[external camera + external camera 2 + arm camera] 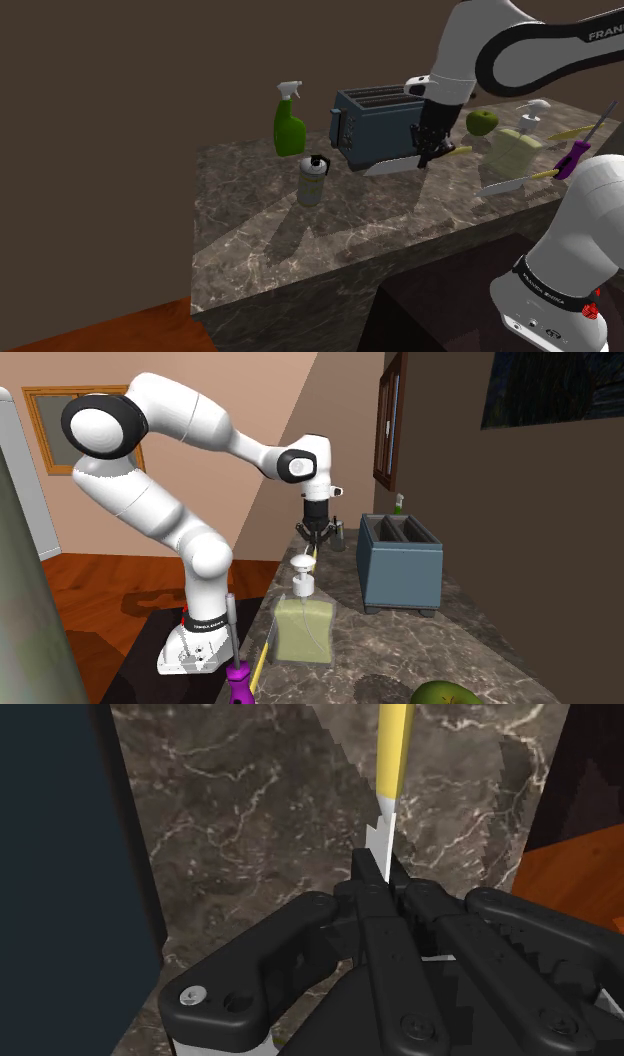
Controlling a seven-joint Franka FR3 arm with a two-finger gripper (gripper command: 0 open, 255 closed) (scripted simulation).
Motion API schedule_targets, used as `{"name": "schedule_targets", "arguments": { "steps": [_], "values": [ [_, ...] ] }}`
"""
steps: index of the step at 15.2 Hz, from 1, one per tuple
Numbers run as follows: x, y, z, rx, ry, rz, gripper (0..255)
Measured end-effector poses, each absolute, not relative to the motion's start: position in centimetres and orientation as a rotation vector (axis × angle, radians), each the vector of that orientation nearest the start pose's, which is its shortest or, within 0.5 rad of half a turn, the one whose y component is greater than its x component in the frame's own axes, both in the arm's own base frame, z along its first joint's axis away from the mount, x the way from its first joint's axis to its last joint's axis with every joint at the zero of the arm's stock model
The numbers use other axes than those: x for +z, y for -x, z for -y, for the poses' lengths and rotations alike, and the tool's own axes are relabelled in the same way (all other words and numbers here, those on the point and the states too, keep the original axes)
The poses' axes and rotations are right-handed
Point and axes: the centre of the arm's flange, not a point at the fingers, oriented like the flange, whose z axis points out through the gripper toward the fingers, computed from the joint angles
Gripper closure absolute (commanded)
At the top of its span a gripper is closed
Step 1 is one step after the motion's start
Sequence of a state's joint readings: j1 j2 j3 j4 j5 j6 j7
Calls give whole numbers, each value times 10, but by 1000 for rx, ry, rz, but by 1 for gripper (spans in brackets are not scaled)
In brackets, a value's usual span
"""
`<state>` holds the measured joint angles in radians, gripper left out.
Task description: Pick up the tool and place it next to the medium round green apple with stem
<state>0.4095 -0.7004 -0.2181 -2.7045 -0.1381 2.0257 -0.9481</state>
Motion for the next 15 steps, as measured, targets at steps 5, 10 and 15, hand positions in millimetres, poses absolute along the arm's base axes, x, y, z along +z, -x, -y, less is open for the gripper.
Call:
{"name": "schedule_targets", "arguments": {
  "steps": [5, 10, 15],
  "values": [
    [457, -330, -57, -29, 2541, 1831, 255],
    [483, -330, -58, -29, 2541, 1831, 255],
    [507, -328, -52, -28, 2541, 1831, 255]
  ]
}}
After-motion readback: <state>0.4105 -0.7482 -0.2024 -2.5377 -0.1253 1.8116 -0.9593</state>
